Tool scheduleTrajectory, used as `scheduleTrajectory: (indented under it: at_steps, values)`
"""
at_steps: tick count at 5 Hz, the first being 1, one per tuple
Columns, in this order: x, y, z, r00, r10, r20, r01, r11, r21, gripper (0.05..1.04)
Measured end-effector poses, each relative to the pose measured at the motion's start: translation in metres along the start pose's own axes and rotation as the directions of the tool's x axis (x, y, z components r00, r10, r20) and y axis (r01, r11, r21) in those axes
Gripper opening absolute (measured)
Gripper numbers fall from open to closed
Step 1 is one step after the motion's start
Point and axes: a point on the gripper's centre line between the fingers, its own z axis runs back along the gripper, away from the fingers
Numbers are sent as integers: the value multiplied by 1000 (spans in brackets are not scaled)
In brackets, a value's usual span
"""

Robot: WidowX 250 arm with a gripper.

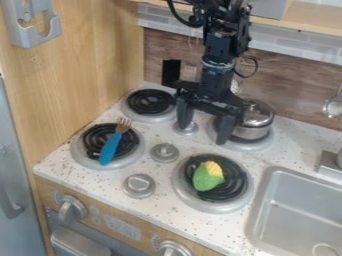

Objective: Open and move the lid of the pot and put it above the burner

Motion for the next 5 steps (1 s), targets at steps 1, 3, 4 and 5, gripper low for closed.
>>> scheduleTrajectory:
  at_steps: [1,3,4,5]
  values:
    - [-6,-1,-16,999,-3,-48,3,1000,0,998]
    - [34,-5,-26,997,-69,42,71,996,-46,998]
    - [66,-9,-28,974,-60,219,79,994,-77,998]
    - [95,-10,-19,916,-56,397,90,994,-67,998]
